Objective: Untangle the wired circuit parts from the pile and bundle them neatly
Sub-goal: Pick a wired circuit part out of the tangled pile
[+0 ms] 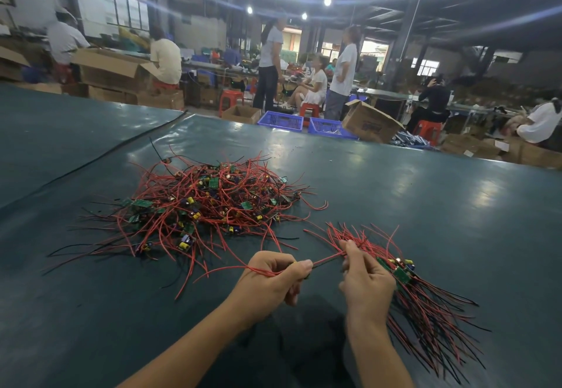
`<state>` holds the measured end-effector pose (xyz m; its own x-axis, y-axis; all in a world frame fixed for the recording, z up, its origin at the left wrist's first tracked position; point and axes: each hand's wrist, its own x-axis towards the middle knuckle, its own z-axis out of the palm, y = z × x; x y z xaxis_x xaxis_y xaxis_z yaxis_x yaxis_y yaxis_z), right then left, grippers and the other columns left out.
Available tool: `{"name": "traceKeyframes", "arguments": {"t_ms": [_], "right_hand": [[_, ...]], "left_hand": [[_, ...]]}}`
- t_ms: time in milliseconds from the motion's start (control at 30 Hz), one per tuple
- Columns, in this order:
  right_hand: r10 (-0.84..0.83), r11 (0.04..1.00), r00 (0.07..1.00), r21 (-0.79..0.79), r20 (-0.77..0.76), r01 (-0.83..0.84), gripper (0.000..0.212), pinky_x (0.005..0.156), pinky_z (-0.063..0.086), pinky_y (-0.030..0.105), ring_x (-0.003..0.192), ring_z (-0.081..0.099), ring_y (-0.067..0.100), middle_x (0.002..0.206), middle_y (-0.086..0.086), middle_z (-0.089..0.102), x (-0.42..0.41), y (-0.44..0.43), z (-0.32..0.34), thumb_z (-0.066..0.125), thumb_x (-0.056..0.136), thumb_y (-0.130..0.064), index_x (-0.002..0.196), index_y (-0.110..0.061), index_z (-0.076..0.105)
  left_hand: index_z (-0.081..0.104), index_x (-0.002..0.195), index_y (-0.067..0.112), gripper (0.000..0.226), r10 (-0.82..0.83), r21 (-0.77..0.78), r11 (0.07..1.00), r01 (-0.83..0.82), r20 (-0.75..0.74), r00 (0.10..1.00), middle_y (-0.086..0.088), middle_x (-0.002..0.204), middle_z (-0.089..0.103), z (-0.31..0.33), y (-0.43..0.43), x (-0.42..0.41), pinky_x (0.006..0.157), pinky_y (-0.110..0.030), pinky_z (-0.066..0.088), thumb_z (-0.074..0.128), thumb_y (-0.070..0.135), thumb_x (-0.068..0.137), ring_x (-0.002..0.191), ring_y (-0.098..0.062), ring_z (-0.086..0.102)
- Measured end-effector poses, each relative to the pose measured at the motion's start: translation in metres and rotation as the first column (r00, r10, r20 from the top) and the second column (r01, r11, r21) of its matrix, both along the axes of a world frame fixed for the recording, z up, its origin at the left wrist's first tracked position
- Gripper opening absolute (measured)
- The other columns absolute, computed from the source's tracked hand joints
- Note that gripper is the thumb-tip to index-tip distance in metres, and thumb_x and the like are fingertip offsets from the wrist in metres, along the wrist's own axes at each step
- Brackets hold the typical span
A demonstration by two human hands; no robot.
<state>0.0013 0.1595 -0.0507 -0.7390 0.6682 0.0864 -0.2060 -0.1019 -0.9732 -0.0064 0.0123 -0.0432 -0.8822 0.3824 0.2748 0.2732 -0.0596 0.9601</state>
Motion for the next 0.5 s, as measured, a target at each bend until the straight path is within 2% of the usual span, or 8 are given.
{"name": "traceKeyframes", "arguments": {"t_ms": [133,267,400,467,500], "right_hand": [[-0.081,0.996,0.996,-0.03,-0.023,0.08,0.018,0.054,0.037,0.025,0.054,0.044,0.008,0.049,-0.013,0.054,-0.007,0.012,-0.006,0.067,0.091,-0.023,0.079,-0.017,0.079],[-0.069,0.997,0.997,-0.031,-0.021,0.068,0.024,0.048,0.04,0.02,0.049,0.046,0.0,0.051,-0.014,0.057,-0.006,0.014,-0.012,0.068,0.091,-0.026,0.07,-0.026,0.078],[-0.093,0.993,0.995,-0.079,-0.039,0.09,0.028,0.041,0.037,0.019,0.044,0.043,0.005,0.048,-0.012,0.053,-0.002,0.017,-0.007,0.07,0.09,-0.025,0.062,-0.018,0.069],[-0.113,0.99,0.99,-0.093,-0.085,0.105,0.02,0.051,0.04,0.025,0.056,0.048,0.012,0.054,-0.009,0.056,-0.001,0.016,-0.006,0.069,0.091,-0.024,0.072,-0.018,0.071],[-0.128,0.988,0.986,-0.102,-0.105,0.117,0.007,0.057,0.04,0.028,0.061,0.049,0.014,0.058,-0.007,0.059,0.001,0.013,-0.004,0.067,0.092,-0.023,0.09,-0.019,0.073]], "left_hand": [[0.056,0.05,0.021,0.037,-0.032,-0.01,0.999,0.033,0.007,0.999,-0.003,0.051,0.053,0.0,0.0,0.002,0.051,-0.022,0.042,0.06,0.03,0.085,0.045,-0.016,0.052],[0.058,0.05,0.023,0.039,-0.042,-0.025,0.999,0.043,0.025,0.999,-0.002,0.054,0.053,-0.001,-0.002,0.001,0.054,-0.023,0.042,0.057,0.036,0.087,0.05,-0.016,0.054],[0.064,0.06,0.023,0.037,-0.039,-0.061,0.997,0.042,0.049,0.998,-0.004,0.057,0.058,-0.002,-0.003,0.001,0.058,-0.03,0.042,0.055,0.047,0.087,0.054,-0.018,0.056],[0.065,0.065,0.021,0.037,-0.039,-0.063,0.997,0.043,0.06,0.997,-0.004,0.058,0.061,-0.003,-0.004,0.0,0.058,-0.032,0.044,0.054,0.047,0.089,0.055,-0.018,0.057],[0.065,0.066,0.019,0.04,-0.035,-0.059,0.997,0.039,0.065,0.997,-0.005,0.058,0.061,-0.003,-0.004,0.0,0.058,-0.032,0.045,0.054,0.047,0.091,0.055,-0.018,0.057]]}}
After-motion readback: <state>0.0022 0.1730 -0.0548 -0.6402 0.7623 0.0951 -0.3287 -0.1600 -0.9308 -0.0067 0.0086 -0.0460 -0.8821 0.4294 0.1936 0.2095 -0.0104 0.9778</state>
